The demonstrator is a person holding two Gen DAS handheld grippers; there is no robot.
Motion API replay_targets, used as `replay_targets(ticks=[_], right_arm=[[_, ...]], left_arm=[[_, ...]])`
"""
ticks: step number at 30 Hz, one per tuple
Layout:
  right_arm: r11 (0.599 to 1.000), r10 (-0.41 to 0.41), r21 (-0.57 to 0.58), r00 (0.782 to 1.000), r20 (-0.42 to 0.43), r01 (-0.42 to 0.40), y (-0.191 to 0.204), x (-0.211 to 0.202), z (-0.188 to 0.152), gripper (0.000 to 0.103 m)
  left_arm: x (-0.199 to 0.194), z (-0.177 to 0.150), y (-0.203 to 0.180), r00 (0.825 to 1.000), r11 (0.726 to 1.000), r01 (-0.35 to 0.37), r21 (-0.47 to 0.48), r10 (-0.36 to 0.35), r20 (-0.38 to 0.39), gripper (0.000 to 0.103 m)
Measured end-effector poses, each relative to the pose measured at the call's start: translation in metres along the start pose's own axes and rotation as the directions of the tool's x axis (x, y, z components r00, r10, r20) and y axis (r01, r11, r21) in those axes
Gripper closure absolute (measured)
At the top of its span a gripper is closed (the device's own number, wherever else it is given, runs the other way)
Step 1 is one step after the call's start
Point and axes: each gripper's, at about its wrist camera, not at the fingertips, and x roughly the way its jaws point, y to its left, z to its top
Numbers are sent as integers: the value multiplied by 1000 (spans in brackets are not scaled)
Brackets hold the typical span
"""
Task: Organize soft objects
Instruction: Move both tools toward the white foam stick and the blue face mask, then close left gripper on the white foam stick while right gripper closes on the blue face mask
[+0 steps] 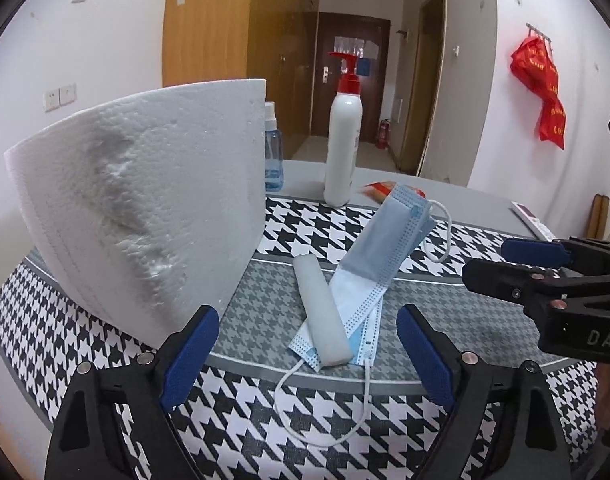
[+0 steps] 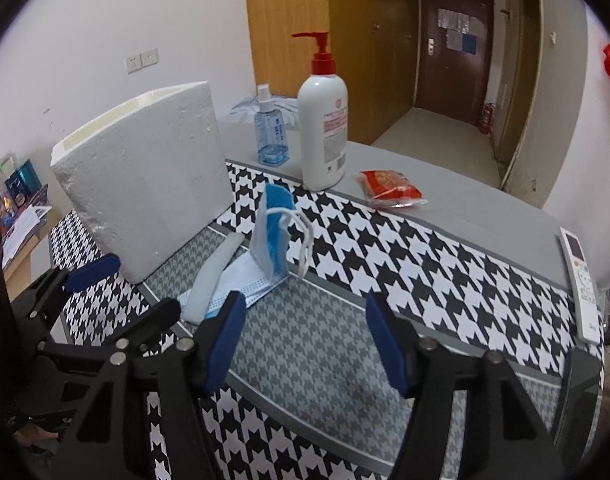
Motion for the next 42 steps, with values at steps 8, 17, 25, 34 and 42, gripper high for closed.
replay_targets(ticks=[8,17,25,34,42], right_arm=[[1000,-8,-17,1000,-3,8,1,15,14,36],[999,20,-30,999,-49,-22,2,38,17,40],[999,32,-24,997,-66,-33,-1,49,18,40],[999,45,-23,996,-81,-47,-3,57,23,40],[998,55,-7,994,-98,-56,-7,68,22,40]], left_arm=[[18,4,-2,999,1000,-3,12,4,-41,29],[36,8,-1,994,1000,-13,-1,13,-104,41],[47,10,-1,988,1000,-1,-4,1,-151,49],[62,14,-4,980,1000,16,14,-13,-200,64],[70,15,-4,970,999,35,15,-30,-240,66]])
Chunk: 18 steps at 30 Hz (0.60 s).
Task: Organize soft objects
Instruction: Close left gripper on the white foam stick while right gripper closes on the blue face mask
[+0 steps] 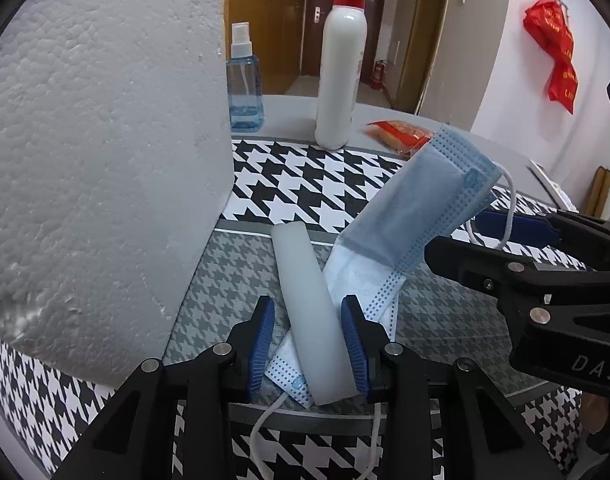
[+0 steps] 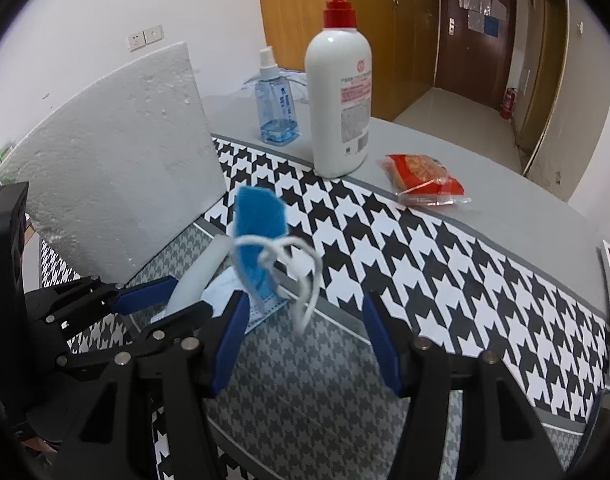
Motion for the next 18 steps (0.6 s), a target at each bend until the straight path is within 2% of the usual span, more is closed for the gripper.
replay_targets(ticks=[8,16,18], right_arm=[[1000,11,-2,1000,-2,-11,2,3,1,40],[1000,27,5,1000,-10,-27,6,10,4,40],[1000,27,2,1000,-16,-27,8,11,5,43]], left_arm=[[2,3,1,1000,1000,7,29,-7,-2,81],[6,5,5,999,999,33,17,-33,3,82],[6,4,6,999,999,38,20,-38,2,82]])
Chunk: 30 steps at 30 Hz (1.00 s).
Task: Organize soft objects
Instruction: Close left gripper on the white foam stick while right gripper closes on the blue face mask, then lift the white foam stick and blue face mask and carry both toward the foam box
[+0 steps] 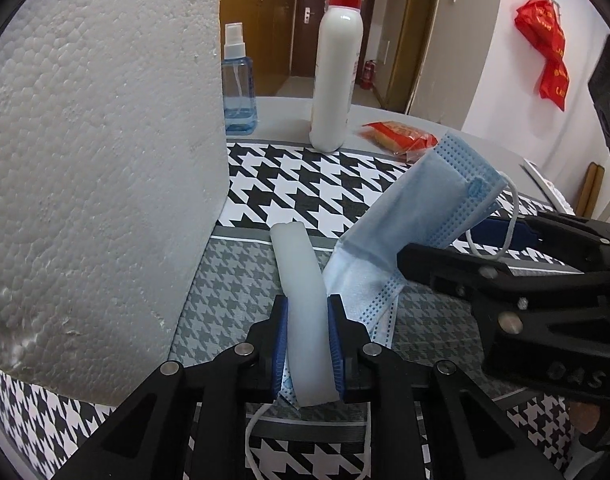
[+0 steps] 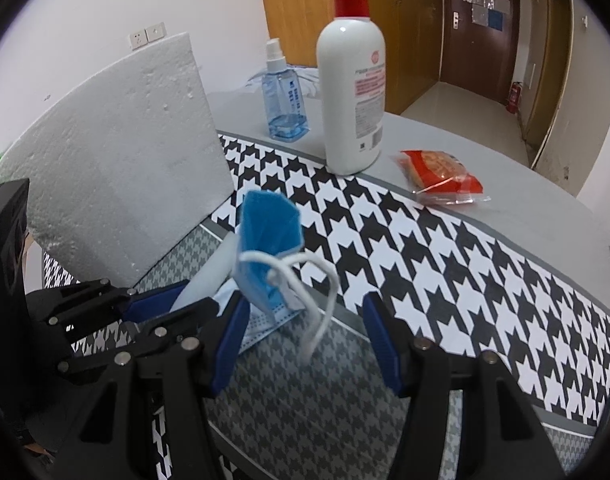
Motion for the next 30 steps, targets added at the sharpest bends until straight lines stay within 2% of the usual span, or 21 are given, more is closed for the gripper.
replay_targets(ticks=[1,3,6,9,10,14,17,30], right_arm=[[1000,-2,0,1000,-1,2,1,1,1,49],[1000,0,5,1000,-8,0,1,4,2,51],[1000,0,-2,1000,-17,0,5,7,3,60],[1000,14,1,1000,-11,-14,7,8,3,75],[1000,17,-4,1000,-10,-17,8,8,3,84],[1000,10,-11,1000,2,-10,12,5,2,94],[999,-33,-24,999,6,33,14,1,1,95],[994,-104,-11,993,53,104,19,-26,2,95]], left_arm=[[-1,0,0,1000,1000,1,-3,-1,-2,83],[-2,0,1,1000,1000,9,-3,-9,-4,83],[-4,-1,1,1000,1000,14,-7,-14,-5,83],[-6,-2,2,1000,1000,24,-2,-24,-4,83],[-7,-2,1,1000,1000,26,4,-26,-1,84],[-15,-4,3,999,999,34,10,-34,9,84],[-22,-7,5,999,999,41,16,-42,13,84],[-66,-8,10,992,996,66,64,-72,101,85]])
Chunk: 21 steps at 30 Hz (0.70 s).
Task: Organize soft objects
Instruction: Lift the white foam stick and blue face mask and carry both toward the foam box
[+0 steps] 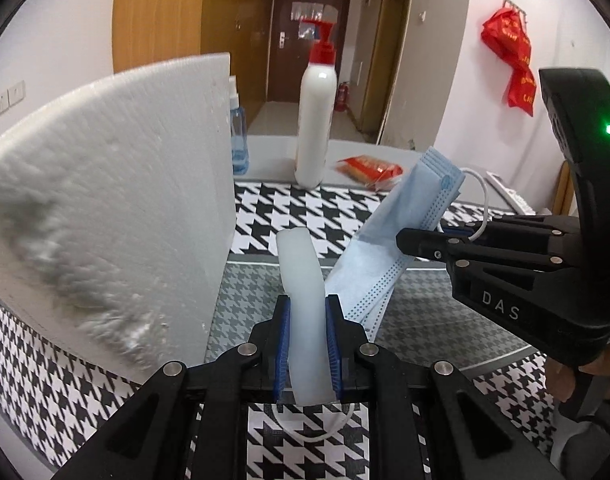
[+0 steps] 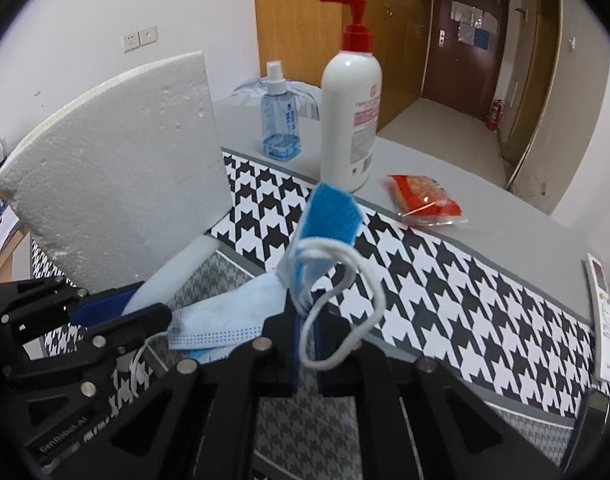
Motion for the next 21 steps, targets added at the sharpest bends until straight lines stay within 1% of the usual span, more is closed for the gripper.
replay_targets(ticks=[8,16,21], right_arm=[[999,-23,46,998,54,20,-4,-32,-7,95],[996,-35,91,994,101,25,-5,-61,-16,95],[994,-38,110,990,133,23,-3,-77,-21,95]], left_arm=[[-29,-4,-5,999,999,-2,53,-1,45,85],[-61,-6,-7,994,997,26,71,-34,105,85],[-77,-11,-8,991,995,32,96,-44,126,85]])
